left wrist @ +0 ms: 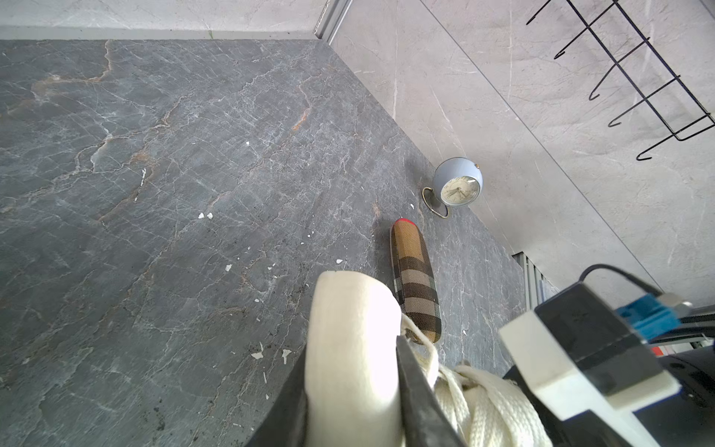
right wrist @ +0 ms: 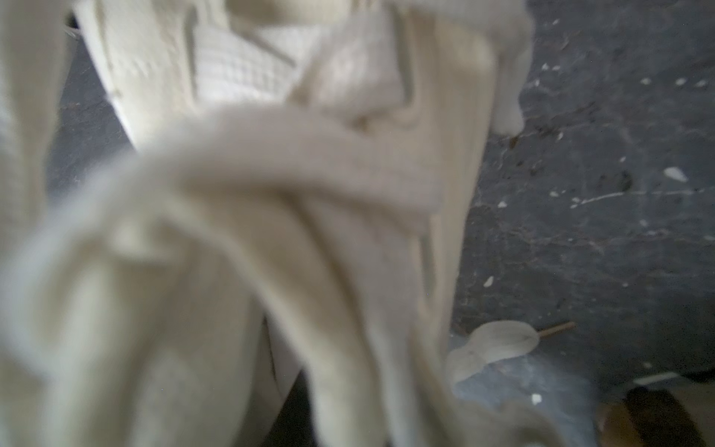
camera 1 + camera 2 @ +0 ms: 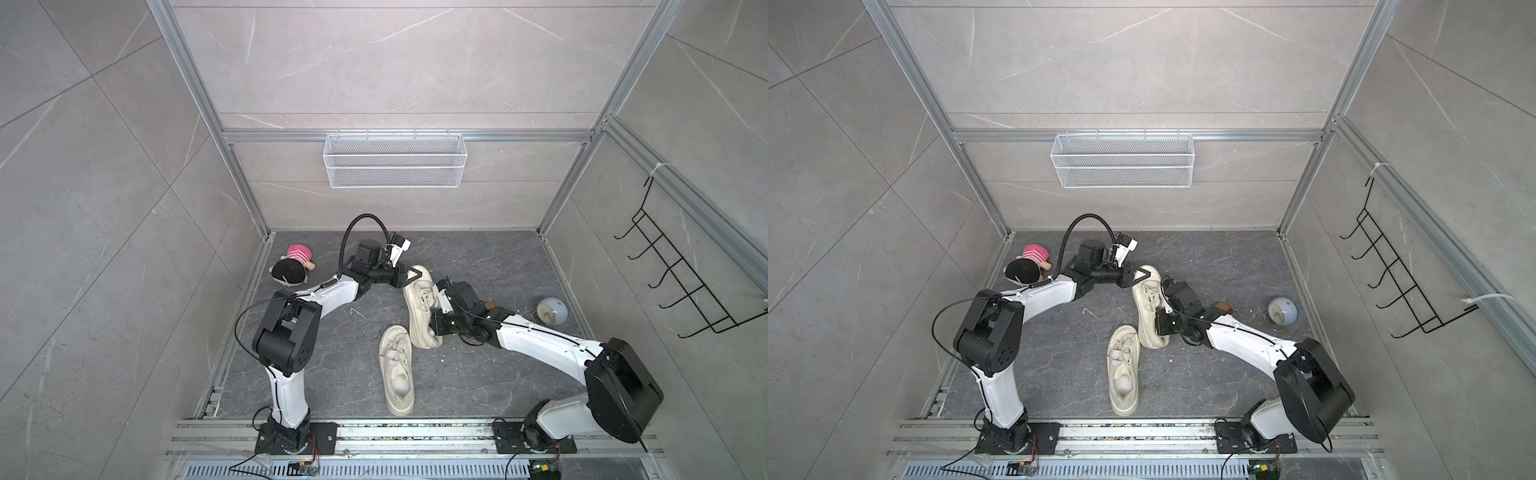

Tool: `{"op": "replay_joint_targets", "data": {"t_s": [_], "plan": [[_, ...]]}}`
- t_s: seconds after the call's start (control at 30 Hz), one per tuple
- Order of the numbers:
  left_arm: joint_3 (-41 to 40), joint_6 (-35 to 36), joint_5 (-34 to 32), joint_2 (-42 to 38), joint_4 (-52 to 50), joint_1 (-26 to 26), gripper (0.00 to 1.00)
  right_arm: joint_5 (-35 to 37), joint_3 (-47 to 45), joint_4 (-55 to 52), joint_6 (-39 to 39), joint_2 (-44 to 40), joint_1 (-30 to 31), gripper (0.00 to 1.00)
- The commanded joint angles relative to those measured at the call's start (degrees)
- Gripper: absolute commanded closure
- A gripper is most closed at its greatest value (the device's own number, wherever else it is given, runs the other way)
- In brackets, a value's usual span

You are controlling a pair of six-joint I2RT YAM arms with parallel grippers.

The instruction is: Remove the insole from the shoe

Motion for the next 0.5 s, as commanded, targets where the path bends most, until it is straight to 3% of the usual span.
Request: {"op": "replay_joint_targets", "data": {"t_s": [0.0,0.47], "plan": [[0.7,3.4,2.5,-2.5,-1.9,-0.5,1.00,4.5,2.4,0.0,-3.2,1.9,-0.7,0.72],[1.9,3.7,4.8,-1.8,-2.7,-0.9,1.00,-9.6,0.8,0.9,-1.7,7.2,-8.5,0.58]]}}
